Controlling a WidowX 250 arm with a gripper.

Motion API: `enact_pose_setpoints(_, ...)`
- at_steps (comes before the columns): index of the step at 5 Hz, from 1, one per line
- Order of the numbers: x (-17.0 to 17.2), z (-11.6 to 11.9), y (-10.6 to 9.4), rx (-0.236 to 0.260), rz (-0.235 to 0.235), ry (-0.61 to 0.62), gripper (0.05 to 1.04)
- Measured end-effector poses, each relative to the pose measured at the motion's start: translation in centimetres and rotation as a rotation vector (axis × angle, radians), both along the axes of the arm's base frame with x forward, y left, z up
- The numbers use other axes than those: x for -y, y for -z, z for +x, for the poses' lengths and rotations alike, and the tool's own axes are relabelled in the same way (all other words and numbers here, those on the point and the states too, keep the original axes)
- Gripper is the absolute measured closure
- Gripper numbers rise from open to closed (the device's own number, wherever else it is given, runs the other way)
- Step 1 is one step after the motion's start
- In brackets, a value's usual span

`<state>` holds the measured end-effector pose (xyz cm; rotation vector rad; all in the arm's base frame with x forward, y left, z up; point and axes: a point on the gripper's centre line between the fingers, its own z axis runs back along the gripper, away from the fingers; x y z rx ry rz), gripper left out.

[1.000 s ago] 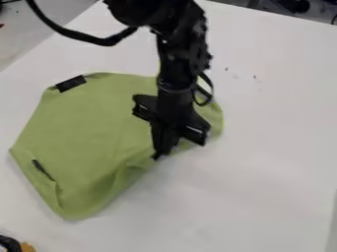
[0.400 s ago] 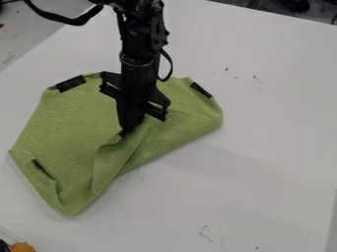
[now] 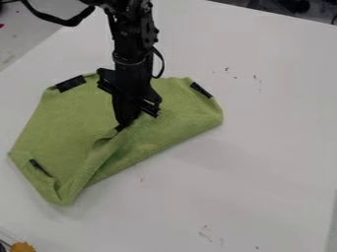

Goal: Fold the cloth from the bottom to the top

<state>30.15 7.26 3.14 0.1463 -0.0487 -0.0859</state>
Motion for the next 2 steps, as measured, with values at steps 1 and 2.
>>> enact_pose_setpoints(1,-1.7,1.0,0.2,0.102,0.015,0.032,0.874)
enact_pose_setpoints(2,-4.1,2.4,-0.7,0.146,0.069,0.057,0.625)
